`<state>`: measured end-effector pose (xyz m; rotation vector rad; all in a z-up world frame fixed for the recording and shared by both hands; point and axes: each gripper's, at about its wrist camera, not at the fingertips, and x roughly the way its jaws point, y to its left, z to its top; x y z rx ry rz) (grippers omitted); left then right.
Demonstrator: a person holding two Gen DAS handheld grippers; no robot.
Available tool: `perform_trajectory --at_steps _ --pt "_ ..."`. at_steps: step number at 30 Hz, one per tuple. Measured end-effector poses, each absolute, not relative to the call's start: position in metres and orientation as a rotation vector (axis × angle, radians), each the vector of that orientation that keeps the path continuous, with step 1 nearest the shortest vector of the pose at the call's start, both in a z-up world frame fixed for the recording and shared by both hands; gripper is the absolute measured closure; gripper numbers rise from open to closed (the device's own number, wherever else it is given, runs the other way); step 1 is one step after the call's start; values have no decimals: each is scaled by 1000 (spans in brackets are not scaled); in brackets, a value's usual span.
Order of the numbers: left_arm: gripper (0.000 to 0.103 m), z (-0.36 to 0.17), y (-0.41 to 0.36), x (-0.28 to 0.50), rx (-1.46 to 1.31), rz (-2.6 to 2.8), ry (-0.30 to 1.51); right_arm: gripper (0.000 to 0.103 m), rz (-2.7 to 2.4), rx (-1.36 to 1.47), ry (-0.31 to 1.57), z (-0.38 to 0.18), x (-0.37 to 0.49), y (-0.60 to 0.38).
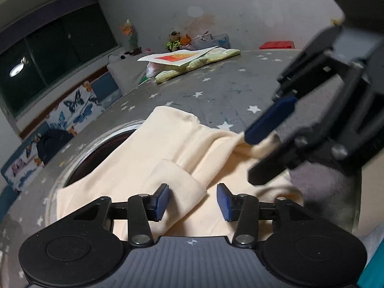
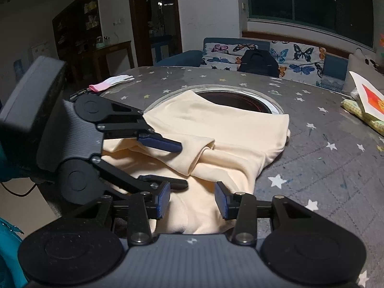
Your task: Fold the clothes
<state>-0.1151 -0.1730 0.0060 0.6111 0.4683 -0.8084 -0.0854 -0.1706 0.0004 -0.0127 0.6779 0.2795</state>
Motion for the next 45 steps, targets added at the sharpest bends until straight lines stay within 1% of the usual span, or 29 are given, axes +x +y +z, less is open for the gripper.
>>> perform_trajectory --at_steps 1,3,4,5,6,12,19,24,30,39,42,45 --pt "74 5 -173 -111 600 -802 479 62 281 -12 676 1 -86 -170" --pt "82 6 -170 -108 572 -805 486 62 283 -19 673 1 -87 -169" --pt "89 8 -167 -109 557 -802 483 62 284 -22 671 1 -87 -168" --pt "93 9 -164 -109 539 -794 479 62 284 -22 670 2 -88 -168" --pt "94 12 -161 -109 521 -786 475 62 282 -22 668 2 -89 -168" --pt "96 40 -122 -109 316 -718 457 62 286 -29 663 5 -89 -166" --pt "96 70 -39 -105 75 -512 435 61 311 -48 656 7 -81 -154" --pt "96 77 25 -115 -14 -311 421 61 360 -103 652 7 -67 -136" --pt "96 72 81 -130 -79 -124 435 61 440 -194 641 6 -43 -105" --pt "96 45 107 -138 -119 8 524 62 530 -335 633 -6 -7 -52" --pt "95 41 108 -140 -114 11 547 64 527 -363 636 -12 5 -38" --pt "91 40 106 -143 -115 1 557 65 515 -381 665 -22 15 -30"
